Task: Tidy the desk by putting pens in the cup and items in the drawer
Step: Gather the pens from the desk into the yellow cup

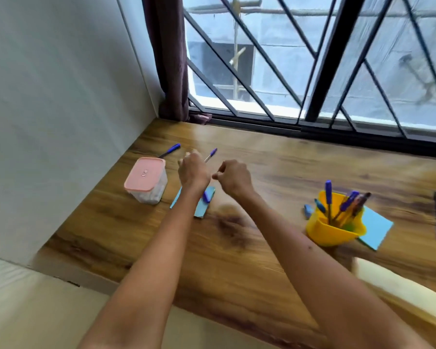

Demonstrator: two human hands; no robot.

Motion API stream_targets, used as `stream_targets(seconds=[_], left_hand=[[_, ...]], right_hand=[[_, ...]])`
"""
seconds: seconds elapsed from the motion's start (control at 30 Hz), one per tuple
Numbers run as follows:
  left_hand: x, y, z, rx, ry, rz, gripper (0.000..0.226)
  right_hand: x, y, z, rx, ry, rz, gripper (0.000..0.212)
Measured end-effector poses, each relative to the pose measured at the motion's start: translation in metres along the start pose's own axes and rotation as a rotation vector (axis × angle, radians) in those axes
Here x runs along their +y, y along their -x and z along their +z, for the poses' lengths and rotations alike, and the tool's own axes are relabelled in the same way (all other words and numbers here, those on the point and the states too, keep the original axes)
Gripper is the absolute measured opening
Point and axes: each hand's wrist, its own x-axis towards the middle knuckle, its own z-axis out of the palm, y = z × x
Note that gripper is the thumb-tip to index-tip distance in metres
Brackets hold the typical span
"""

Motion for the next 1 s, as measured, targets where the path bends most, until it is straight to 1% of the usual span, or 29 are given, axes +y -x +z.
stream_targets(seconds=[0.07, 0.13, 0.27, 0.47, 0.53, 0.63, 0.73, 0.8, 0.87, 0.93, 1.0], left_hand=[[-0.019, -0.01, 0.007, -0.025, -0.02, -0.023, 0.026], [-0.032, -0.018, 0.014, -0.086, -0.044, -0.036, 0.022], [-0.04, -0.026, 0.025, -0.181, -0.083, -0.012, 0.019], [-0.036, -0.034, 0.035, -0.177, -0.108, 0.026, 0.026], [-0.036, -0.035, 0.037, -0.15, -0.13, 0.04, 0.025], [-0.032, -0.036, 0.043, -0.152, -0.159, 0.077, 0.023], [-0.024, -0.034, 0.045, -0.182, -0.144, 0.044, 0.028], [-0.017, -0.031, 0.044, -0.217, -0.103, -0.002, 0.03], [-0.011, -0.03, 0.045, -0.254, -0.009, -0.025, 0.027], [-0.005, -0.028, 0.045, -0.271, 0.137, -0.032, 0.024], [0.006, -0.024, 0.045, -0.287, 0.346, -0.044, 0.024]], right_hand=[[-0.002, -0.009, 0.025, -0.018, 0.014, 0.028, 0.021], [-0.003, -0.016, 0.042, -0.02, 0.035, 0.053, 0.023], [0.0, -0.022, 0.058, -0.061, 0.059, 0.086, 0.023], [0.002, -0.035, 0.064, -0.048, 0.075, 0.129, 0.017], [0.003, -0.038, 0.063, -0.059, 0.031, 0.16, 0.015], [0.008, -0.044, 0.06, -0.074, -0.058, 0.215, 0.019], [0.013, -0.049, 0.055, -0.078, -0.132, 0.255, 0.02], [0.017, -0.051, 0.051, -0.039, -0.206, 0.288, 0.026], [0.019, -0.05, 0.042, 0.035, -0.285, 0.301, 0.027], [0.019, -0.048, 0.027, 0.128, -0.337, 0.279, 0.021], [0.017, -0.042, 0.009, 0.239, -0.367, 0.245, 0.008]])
